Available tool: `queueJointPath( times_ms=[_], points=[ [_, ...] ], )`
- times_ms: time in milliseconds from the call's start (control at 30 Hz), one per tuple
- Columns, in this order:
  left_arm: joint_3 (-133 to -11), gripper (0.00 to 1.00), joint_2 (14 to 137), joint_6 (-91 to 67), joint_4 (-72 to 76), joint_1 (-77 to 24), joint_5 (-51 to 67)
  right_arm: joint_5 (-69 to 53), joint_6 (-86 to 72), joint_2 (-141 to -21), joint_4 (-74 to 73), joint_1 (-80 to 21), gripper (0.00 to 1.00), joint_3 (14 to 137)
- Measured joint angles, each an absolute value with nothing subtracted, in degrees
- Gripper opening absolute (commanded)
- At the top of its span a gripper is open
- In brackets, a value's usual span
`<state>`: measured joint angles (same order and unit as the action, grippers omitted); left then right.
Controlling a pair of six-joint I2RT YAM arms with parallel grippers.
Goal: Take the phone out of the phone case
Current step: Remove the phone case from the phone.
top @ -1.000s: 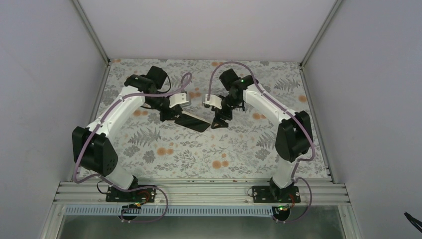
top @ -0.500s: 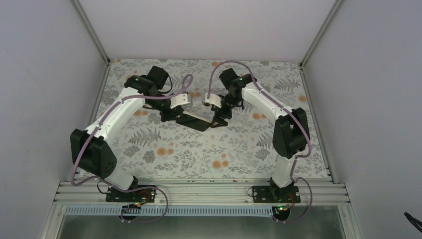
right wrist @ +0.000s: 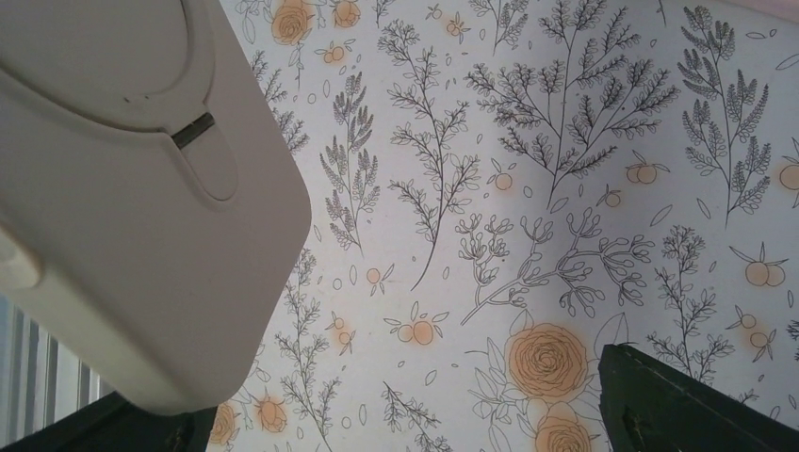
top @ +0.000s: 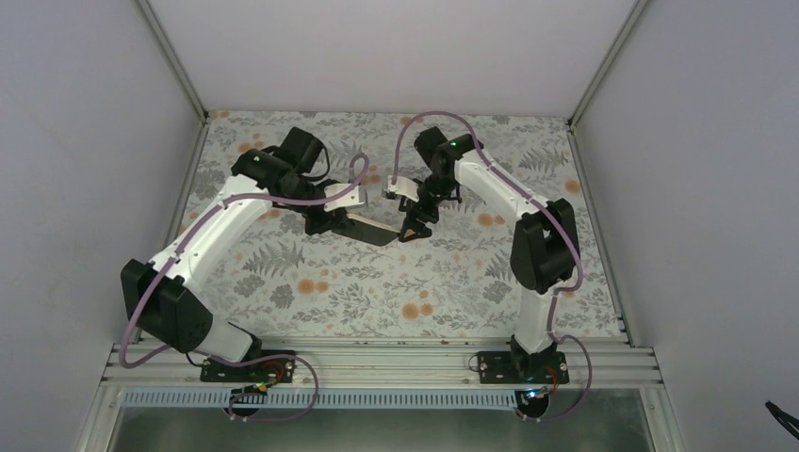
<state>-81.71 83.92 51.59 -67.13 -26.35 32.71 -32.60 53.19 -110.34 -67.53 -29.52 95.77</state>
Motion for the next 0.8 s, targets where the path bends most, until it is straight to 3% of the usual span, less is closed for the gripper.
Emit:
queueJointPath(
  times_ms=[267, 633, 800],
  points=[
    [-81.71, 0.02, 83.09, 51.66, -67.24, -27.38, 30.44, -31.42, 53.74, -112.97, -69.54, -28.99, 1.00, 98.89],
    [-79.40, 0.02, 79.59, 51.90, -72.86, -29.43, 34.37, -23.49, 50.46, -113.62, -60.27, -23.53, 1.00, 100.64],
    [-77.47, 0.02, 79.05, 50.78, -70.26, -29.39, 32.93, -24.95, 51.16, -109.78, -59.18, -24.01, 1.00, 93.49]
  ],
)
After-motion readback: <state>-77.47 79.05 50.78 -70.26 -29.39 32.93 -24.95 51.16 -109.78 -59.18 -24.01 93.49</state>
